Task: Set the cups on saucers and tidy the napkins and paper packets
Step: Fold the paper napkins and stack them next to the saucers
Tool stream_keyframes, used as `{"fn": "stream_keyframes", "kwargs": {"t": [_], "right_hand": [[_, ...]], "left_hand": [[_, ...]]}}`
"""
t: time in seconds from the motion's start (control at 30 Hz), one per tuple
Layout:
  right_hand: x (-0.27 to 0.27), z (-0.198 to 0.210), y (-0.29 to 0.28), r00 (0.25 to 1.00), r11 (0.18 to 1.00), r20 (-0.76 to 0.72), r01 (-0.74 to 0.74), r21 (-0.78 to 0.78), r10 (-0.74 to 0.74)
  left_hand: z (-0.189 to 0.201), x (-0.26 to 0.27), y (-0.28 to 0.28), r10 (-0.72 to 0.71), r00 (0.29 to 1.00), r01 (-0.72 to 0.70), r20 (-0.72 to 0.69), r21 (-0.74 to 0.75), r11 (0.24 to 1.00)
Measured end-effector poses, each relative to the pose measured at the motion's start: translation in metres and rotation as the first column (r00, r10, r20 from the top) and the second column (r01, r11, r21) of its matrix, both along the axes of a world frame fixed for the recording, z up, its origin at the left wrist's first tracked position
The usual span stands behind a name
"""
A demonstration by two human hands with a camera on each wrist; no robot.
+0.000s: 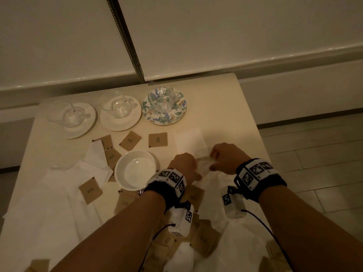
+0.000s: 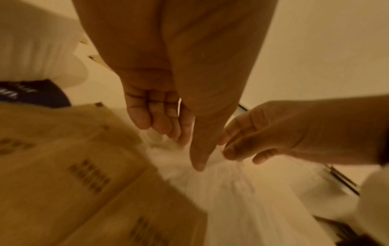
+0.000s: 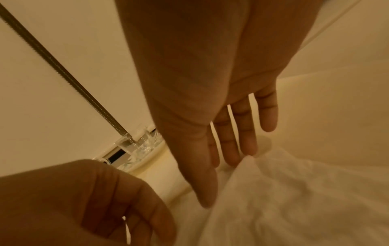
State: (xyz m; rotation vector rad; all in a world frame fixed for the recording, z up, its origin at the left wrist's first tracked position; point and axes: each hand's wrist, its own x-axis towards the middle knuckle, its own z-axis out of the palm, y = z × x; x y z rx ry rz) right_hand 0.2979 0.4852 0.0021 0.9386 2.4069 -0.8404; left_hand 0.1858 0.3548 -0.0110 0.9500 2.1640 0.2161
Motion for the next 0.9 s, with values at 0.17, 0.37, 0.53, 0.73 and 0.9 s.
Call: {"fn": "stream_keyframes", "kwargs": {"t": [0.17,0.37,0.53,0.73,0.9], "right_hand": [[0.019,-0.005,-0.014,0.999,0.999,0.041,0.032,-0.016,-0.031],[0.026,0.010,-0.034,0.995,0.992,-0.047,0.088,-0.094,-0.093],[0.020,0.042,-0.052,0.985,0.986,-0.150,0.062,-0.155,-0.086],[0.010,0.067,-0.095,0.996,0.970,-0.033,-0.091,-0.226,0.086],[0.009,0.078,-0.120,0.987,0.974,0.005,-0.159,-0.162,0.162]], "left_hand": [[-0.005,0.019,-0.015,-0.020,0.999,0.019,-0.036,-0.039,0.999],[0.010,0.020,-0.039,-0.084,0.995,0.084,-0.044,0.004,0.996],[0.035,0.017,-0.071,0.015,1.000,-0.016,0.010,0.112,0.994],[0.066,0.002,-0.110,0.088,0.993,-0.107,0.084,0.249,0.962],[0.089,-0.012,-0.140,0.003,0.988,-0.048,0.156,0.286,0.957]]}}
